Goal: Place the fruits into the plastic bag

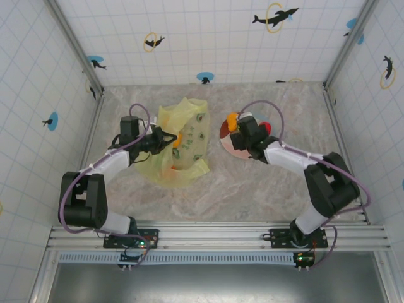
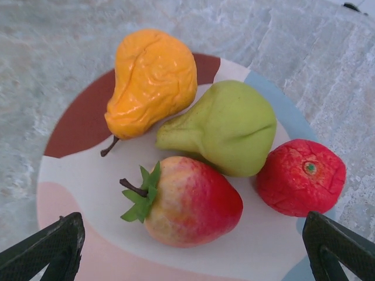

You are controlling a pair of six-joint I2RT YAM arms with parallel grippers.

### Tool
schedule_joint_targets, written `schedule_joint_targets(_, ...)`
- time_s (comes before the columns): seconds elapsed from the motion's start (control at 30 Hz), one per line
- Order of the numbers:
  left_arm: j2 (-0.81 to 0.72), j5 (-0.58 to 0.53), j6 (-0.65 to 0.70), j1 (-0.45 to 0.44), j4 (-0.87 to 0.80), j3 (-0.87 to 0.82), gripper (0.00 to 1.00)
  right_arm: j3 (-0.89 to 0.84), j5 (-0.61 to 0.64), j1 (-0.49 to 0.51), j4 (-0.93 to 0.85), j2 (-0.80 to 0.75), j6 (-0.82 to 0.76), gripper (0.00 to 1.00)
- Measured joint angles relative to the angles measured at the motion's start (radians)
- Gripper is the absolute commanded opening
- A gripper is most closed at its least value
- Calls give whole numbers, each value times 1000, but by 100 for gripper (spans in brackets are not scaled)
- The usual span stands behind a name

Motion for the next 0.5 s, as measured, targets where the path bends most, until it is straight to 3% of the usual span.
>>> schedule_joint_targets(0.23, 2, 0, 0, 0, -3, 0, 0, 167, 65, 0, -124, 173, -37, 90)
schedule_joint_targets(0.5, 4, 0, 0, 0, -3, 0, 0, 227, 98, 2, -196, 238, -53, 83)
